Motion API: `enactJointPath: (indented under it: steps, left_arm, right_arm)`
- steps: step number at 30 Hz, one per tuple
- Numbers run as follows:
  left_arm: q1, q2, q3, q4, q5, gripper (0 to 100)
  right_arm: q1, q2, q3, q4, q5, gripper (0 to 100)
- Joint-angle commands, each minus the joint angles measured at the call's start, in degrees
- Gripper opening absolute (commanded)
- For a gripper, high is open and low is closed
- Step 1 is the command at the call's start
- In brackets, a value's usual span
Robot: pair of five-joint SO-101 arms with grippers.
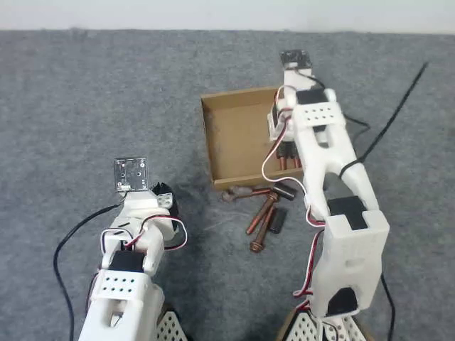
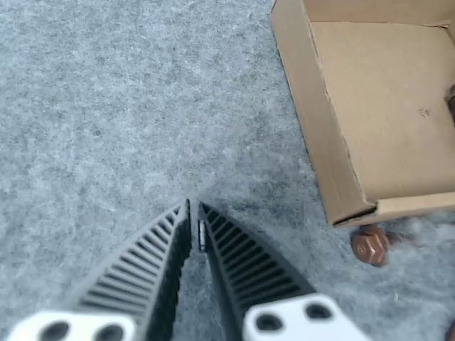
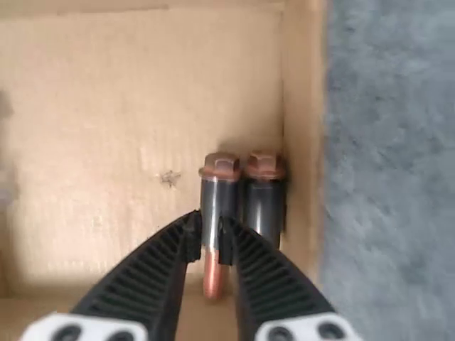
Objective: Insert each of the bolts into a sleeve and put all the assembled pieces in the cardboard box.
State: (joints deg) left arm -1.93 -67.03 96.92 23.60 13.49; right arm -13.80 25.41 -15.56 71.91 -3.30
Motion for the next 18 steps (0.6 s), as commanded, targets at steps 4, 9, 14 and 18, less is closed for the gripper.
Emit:
enactJointPath:
  steps: [4,9,14,18]
  left_arm:
    - [0.09,-0.88,-1.10,-0.09,-0.62,1]
    - [0.09,-0.88,-1.10,-0.09,-0.62,1]
    - [0.09,-0.88,-1.10,-0.09,-0.62,1]
    - [0.09,-0.88,-1.10,-0.09,-0.62,1]
  right_arm:
    - [0.48,-1.98,-14.68,23.96,-0.35,0.7]
    - [1.01,-3.03,-13.36,30.90,2.20,0.7]
    - [1.54,-11.65,-1.23,30.81,7.65,0.7]
    - [1.80,-19.91,8.70,29.76,9.14,0.8]
